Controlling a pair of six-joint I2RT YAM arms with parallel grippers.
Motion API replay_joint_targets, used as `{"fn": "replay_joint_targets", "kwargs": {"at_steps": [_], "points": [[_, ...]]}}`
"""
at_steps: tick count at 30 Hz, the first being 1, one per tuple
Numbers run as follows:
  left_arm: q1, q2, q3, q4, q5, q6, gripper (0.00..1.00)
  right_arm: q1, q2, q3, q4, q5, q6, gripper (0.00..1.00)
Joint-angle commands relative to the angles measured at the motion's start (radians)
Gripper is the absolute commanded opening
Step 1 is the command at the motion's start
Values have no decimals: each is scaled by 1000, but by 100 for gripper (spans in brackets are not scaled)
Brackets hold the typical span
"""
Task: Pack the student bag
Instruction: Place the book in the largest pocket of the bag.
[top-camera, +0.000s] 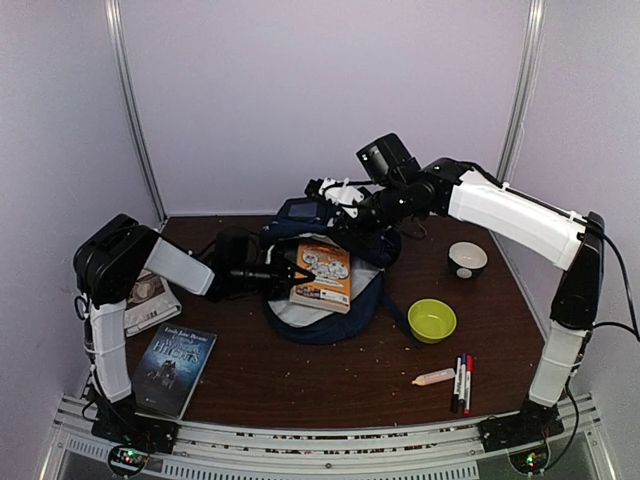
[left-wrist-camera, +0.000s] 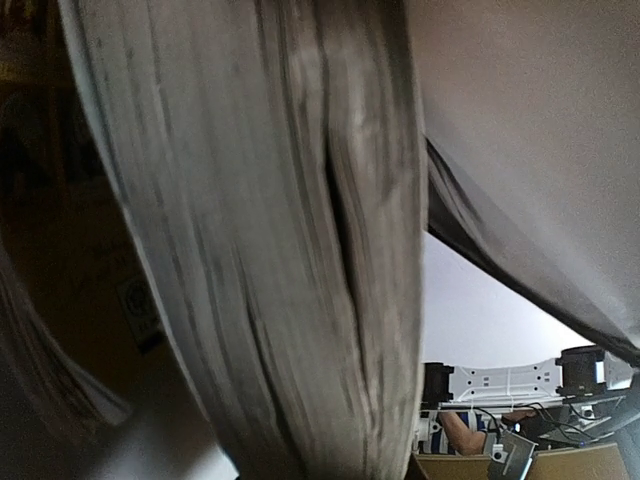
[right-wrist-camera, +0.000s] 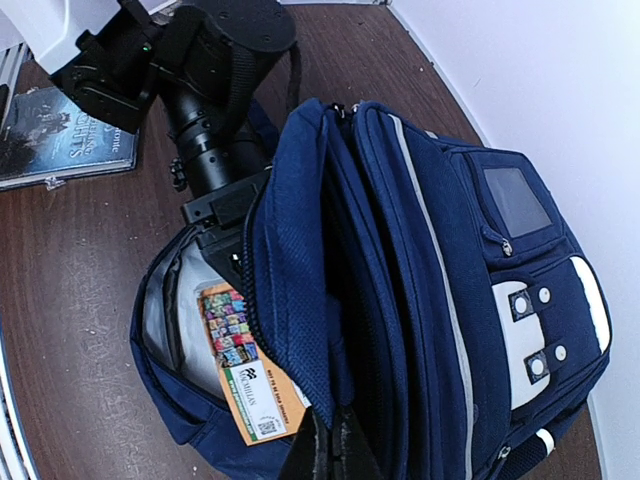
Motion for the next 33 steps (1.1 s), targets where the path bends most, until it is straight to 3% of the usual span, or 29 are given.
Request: {"fn": "replay_joint_targets", "kwargs": {"at_steps": [1, 4, 7, 8, 10, 13, 17, 24, 29, 33], "points": [[23, 68, 134, -68, 7, 104, 0, 4, -65, -9, 45, -33, -18, 0], [35, 99, 163, -110, -17, 122, 0, 5, -68, -13, 43, -28, -21, 0], [38, 90, 190, -285, -63, 235, 0, 6, -73, -23, 48, -19, -27, 0], [38, 82, 195, -331, -78, 264, 4, 6, -75, -27, 51, -15, -29, 0], [37, 61, 198, -390, -102, 302, 21, 3, -75, -34, 55, -11, -29, 0], [38, 16, 197, -489, -153, 360, 40, 4, -73, -38, 55, -12, -27, 0], [34, -76, 170, -580, -231, 410, 52, 0, -74, -45, 60, -7, -27, 0], [-7, -211, 75, -635, -279, 455, 58, -5, -78, -53, 64, -7, -22, 0], [-54, -350, -39, -762, -422, 529, 59, -11, -78, -64, 71, -9, -16, 0], [-108, -431, -145, -758, -491, 557, 59, -12, -69, -69, 76, -27, -8, 0]]}}
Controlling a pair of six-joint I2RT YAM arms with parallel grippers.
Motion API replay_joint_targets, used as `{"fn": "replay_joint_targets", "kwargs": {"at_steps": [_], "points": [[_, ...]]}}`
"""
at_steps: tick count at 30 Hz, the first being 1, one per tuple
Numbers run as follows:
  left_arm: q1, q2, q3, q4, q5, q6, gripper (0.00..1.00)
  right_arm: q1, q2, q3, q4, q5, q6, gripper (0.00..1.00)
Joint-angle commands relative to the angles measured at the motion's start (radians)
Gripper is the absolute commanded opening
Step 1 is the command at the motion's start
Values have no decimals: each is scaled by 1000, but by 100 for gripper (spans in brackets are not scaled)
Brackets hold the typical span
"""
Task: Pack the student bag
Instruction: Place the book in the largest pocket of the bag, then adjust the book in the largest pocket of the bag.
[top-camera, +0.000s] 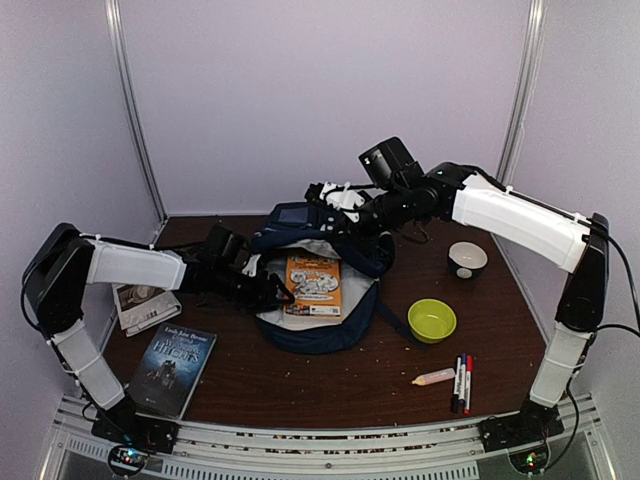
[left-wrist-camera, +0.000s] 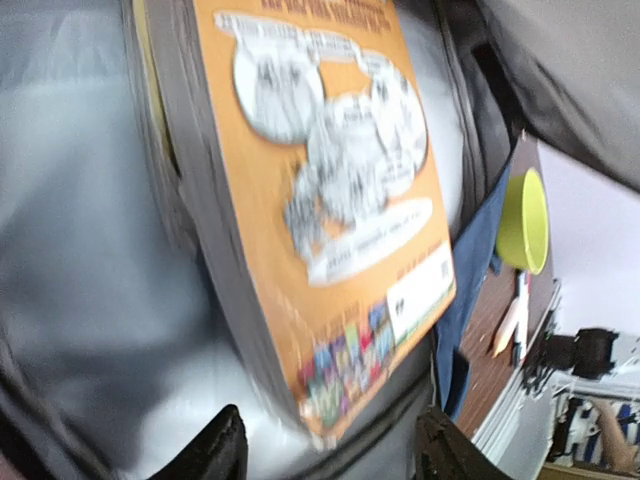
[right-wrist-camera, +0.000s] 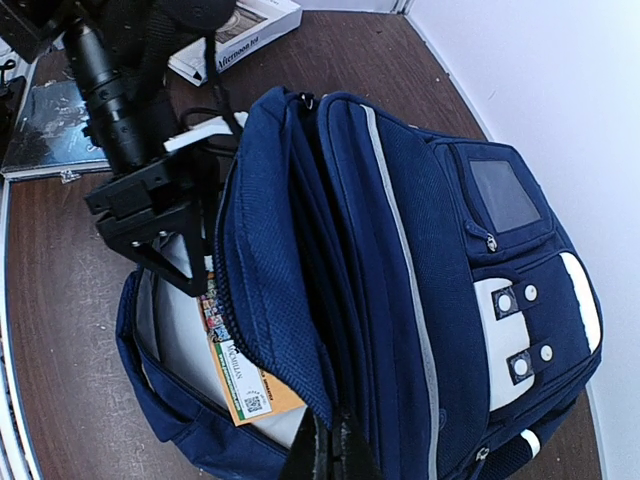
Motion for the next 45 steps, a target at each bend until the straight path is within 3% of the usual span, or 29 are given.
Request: {"fn": "replay_joint_targets", "kwargs": {"at_steps": [1, 5, 9, 13, 18, 22, 29, 39, 45], "points": [[-59, -85, -78, -9, -114, 106, 58, -12, -35, -11, 39, -17, 17, 0], [-111, -106, -104, 23, -158, 198, 41, -11, -19, -9, 45, -44, 43, 0], [-184, -152, -134, 81, -221, 296, 18, -12, -18, -6, 45, -49, 52, 0], [-267, -168, -125, 64, -348, 462, 1, -11, -23, -12, 47, -44, 53, 0], [-339, -144, -93, 4, -537, 621, 0, -12, -27, -21, 48, -43, 55, 0], [-339, -86, -19, -65, -608, 718, 0, -12, -27, -20, 50, -42, 56, 0], [-339, 14, 93, -90, -622, 830, 0, -11, -24, -20, 49, -45, 60, 0], [-346, 117, 147, -139, -475, 911, 0, -12, -15, -12, 48, -42, 58, 0], [-349, 186, 186, -145, -601, 919, 0, -11, -3, -4, 43, -53, 59, 0]]}}
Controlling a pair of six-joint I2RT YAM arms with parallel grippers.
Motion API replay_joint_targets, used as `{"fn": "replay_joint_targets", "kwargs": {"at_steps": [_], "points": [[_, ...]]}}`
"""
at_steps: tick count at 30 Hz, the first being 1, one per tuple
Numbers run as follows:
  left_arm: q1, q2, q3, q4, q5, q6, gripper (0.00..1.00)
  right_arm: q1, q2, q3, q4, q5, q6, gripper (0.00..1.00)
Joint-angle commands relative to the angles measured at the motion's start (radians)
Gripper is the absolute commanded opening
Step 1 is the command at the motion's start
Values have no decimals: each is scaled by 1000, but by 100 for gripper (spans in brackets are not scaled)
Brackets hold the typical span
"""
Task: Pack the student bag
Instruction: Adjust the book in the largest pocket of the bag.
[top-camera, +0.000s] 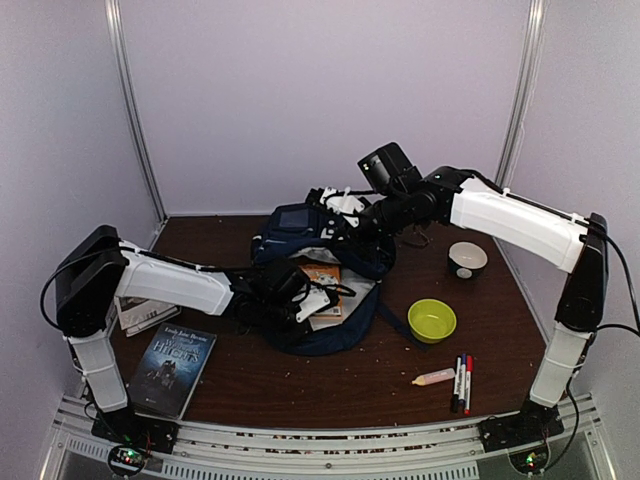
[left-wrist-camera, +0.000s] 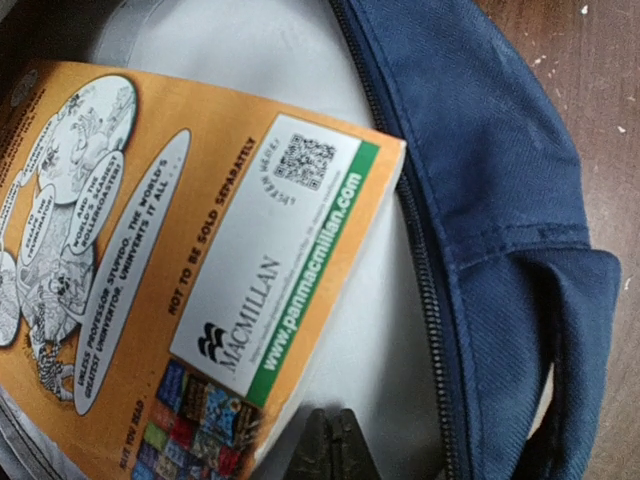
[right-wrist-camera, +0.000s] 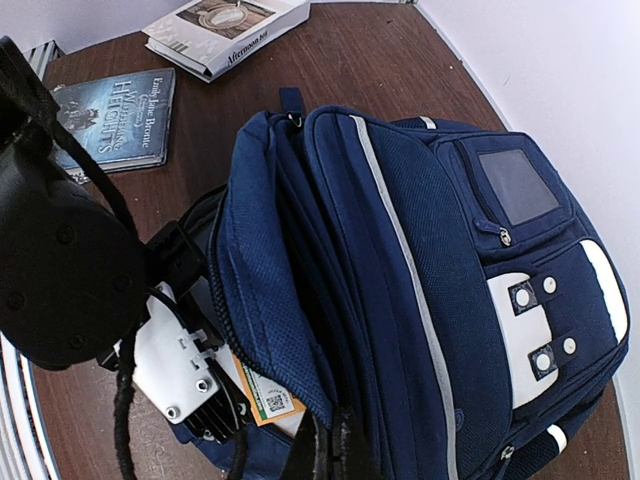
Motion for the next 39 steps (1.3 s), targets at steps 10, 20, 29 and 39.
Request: {"fn": "replay_joint_targets", "kwargs": {"at_steps": [10, 20, 29, 39], "points": [[13, 151, 171, 15, -279, 58, 0, -12, -6, 12, 42, -9, 7, 0], [61, 205, 238, 29, -392, 72, 0, -11, -6, 5, 45, 1, 3, 0], [0, 14, 85, 78, -326, 84, 0, -17, 10, -6, 48, 9, -4, 0], [-134, -332, -90, -86, -379, -67, 19, -29, 41, -10, 56, -1, -5, 0]]}}
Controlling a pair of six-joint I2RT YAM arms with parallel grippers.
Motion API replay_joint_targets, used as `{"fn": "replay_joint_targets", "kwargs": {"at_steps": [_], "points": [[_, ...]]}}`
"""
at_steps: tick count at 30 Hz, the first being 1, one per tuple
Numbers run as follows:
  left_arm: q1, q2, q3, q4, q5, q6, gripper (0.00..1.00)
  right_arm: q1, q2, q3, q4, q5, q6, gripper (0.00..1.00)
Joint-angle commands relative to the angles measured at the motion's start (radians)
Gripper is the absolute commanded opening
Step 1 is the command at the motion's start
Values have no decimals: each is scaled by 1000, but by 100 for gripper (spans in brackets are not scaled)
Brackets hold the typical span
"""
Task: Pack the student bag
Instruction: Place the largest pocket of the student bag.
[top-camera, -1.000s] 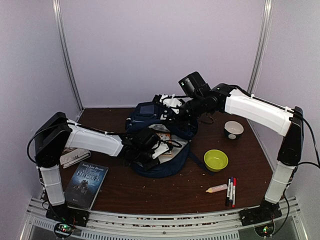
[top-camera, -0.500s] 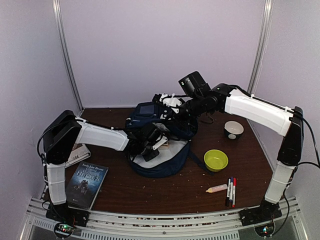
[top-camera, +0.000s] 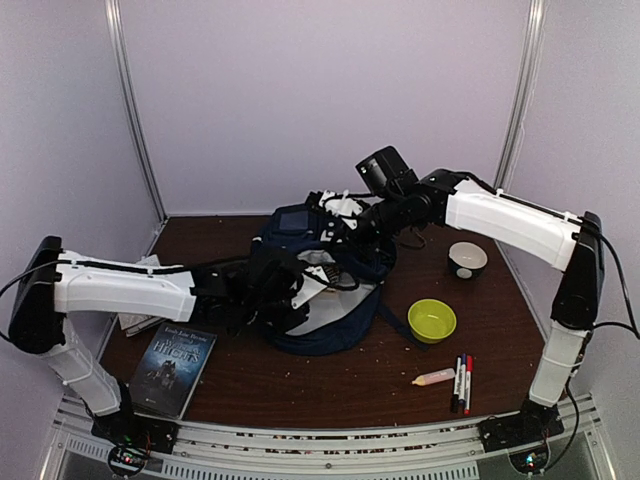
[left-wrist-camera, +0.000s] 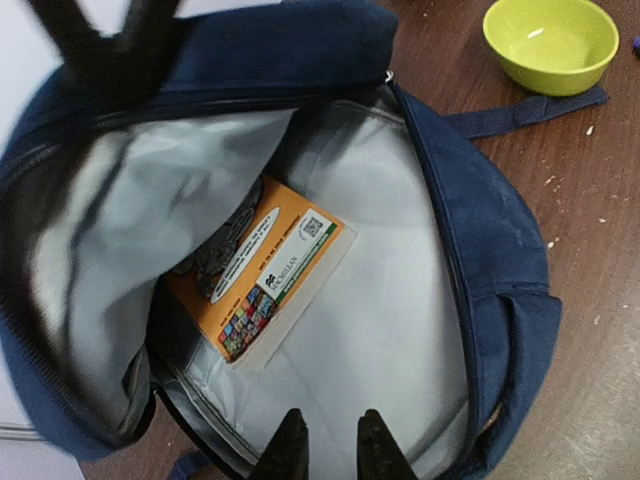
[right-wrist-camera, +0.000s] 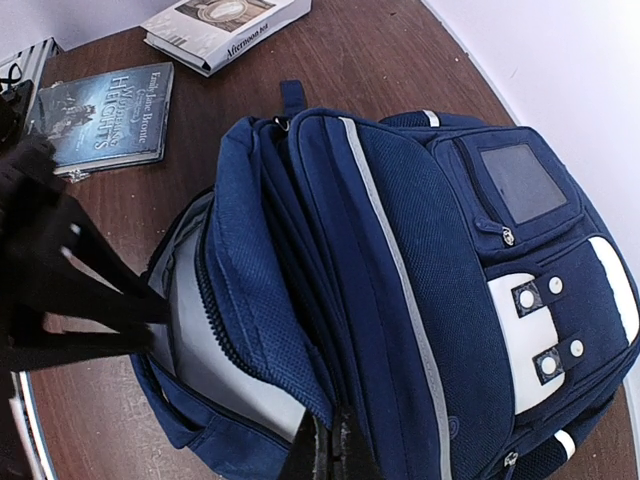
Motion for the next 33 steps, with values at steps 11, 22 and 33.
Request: {"fn": "replay_joint_targets", "kwargs": {"at_steps": [11, 22, 33], "points": [[-4, -379, -193, -381, -28, -439, 32, -3, 22, -113, 50, -57, -76, 0], [372, -552, -244, -610, 163, -704, 56, 54, 149, -152, 29, -104, -93, 3], [834, -584, -358, -638, 506, -795, 80, 129, 162, 31, -48, -186, -7, 50]]}}
